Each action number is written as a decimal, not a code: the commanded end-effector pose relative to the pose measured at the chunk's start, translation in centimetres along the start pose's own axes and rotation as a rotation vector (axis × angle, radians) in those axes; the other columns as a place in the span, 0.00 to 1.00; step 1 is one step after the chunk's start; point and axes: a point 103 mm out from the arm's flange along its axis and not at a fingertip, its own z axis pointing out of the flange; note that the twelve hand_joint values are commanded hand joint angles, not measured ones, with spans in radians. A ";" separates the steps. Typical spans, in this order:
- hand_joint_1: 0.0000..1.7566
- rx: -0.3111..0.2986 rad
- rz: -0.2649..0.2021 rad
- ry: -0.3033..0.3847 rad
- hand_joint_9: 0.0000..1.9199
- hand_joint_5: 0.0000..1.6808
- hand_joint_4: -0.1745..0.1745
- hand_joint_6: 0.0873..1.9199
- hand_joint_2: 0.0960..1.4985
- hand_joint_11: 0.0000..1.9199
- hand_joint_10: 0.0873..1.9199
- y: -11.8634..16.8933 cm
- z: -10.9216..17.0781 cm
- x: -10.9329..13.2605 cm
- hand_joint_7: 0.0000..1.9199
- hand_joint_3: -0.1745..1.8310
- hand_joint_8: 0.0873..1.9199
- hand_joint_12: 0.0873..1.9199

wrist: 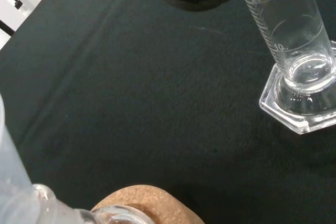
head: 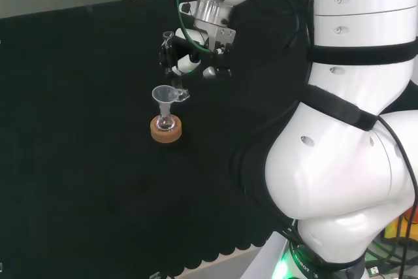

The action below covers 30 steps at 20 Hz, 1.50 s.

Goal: Put the graduated cylinder back on the table.

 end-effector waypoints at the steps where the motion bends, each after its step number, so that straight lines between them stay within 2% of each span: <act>1: 0.85 -0.003 -0.005 -0.020 0.56 0.56 0.15 0.46 0.71 0.52 0.51 -0.2 -0.1 0.0 0.43 0.09 0.60 0.41; 6: 0.85 0.005 -0.005 -0.028 0.55 0.51 0.19 0.46 0.72 0.51 0.51 -0.3 0.2 -0.1 0.40 0.09 0.63 0.44; 7: 0.78 0.011 -0.006 -0.031 0.54 0.49 0.32 0.53 0.74 0.52 0.45 -0.3 0.3 -0.1 0.42 0.09 0.62 0.45; 9: 0.72 0.017 -0.005 -0.026 0.55 0.47 0.13 0.62 0.78 0.51 0.34 -0.4 0.5 -0.2 0.43 0.09 0.64 0.47; 10: 0.69 0.020 -0.003 -0.024 0.56 0.47 0.07 0.63 0.78 0.51 0.30 -0.5 0.6 -0.3 0.43 0.09 0.57 0.47; 12: 0.65 0.028 0.001 -0.016 0.56 0.48 0.01 0.63 0.79 0.51 0.25 -0.6 0.6 -0.5 0.45 0.09 0.43 0.48; 15: 0.64 0.027 -0.003 0.005 0.57 0.49 0.00 0.63 0.79 0.52 0.22 -0.7 0.4 -0.8 0.46 0.09 0.36 0.48; 17: 0.67 0.020 -0.007 0.007 0.57 0.47 0.15 0.50 0.77 0.51 0.18 -0.8 0.4 -0.8 0.45 0.05 0.33 0.48; 20: 0.68 0.014 -0.013 0.003 0.58 0.46 0.26 0.40 0.76 0.48 0.14 -0.9 0.4 -0.8 0.43 0.01 0.30 0.50; 30: 0.62 0.019 0.006 0.016 0.52 0.40 0.31 0.36 0.71 0.38 0.11 -0.9 -0.3 -0.7 0.36 0.00 0.31 0.57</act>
